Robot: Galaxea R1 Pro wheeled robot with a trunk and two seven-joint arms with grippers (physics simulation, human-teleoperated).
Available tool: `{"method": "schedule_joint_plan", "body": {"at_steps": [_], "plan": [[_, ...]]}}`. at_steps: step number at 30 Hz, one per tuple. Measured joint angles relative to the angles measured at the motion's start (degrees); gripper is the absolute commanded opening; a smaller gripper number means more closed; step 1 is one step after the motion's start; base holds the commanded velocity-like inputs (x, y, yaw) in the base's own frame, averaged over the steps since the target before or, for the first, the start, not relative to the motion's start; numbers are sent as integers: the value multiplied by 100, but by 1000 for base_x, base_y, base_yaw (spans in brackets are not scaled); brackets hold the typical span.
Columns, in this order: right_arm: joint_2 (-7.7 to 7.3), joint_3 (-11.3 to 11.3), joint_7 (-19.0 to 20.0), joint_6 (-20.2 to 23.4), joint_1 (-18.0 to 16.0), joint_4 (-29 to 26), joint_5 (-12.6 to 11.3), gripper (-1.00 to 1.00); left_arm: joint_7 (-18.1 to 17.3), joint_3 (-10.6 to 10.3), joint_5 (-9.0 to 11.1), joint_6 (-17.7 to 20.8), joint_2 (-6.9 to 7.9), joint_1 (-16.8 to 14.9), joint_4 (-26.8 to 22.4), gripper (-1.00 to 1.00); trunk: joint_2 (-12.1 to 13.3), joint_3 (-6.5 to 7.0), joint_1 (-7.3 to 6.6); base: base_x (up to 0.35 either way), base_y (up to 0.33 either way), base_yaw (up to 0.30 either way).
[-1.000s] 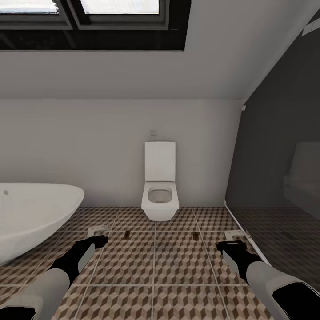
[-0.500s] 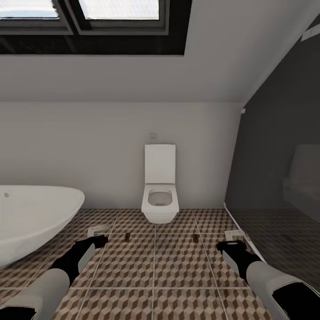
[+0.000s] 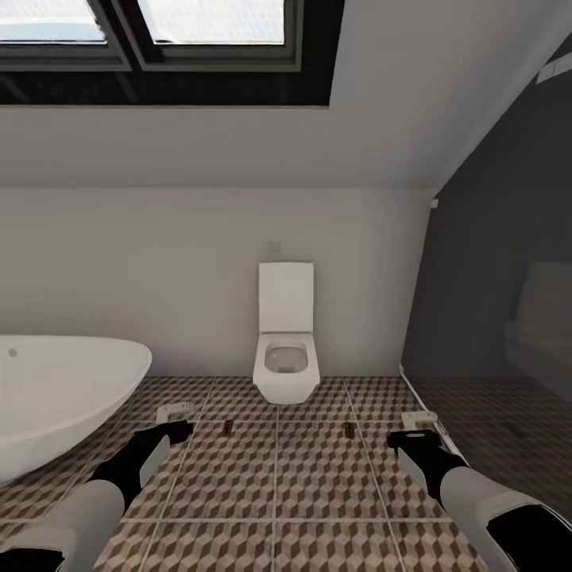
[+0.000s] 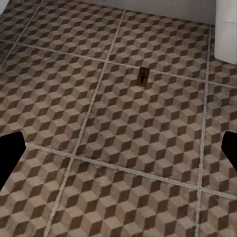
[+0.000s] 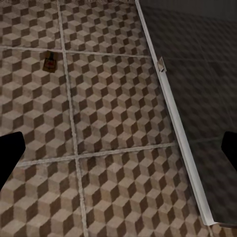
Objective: Take the four mousetraps from the cabinet in the bathroom and place them on the bathroom floor. Make sure all four end up on the same floor surface, and ensure that at least two of them are either under or directly next to the same bathroom sink.
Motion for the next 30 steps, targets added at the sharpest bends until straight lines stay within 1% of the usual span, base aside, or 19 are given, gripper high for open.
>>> {"method": "schedule_joint_plan", "body": {"at_steps": [30], "plan": [[0, 0, 5, 32, 0, 0, 1, 100, 0, 0, 0, 0, 2, 1, 0, 100, 1204, 539, -659, 0, 0, 0]]}}
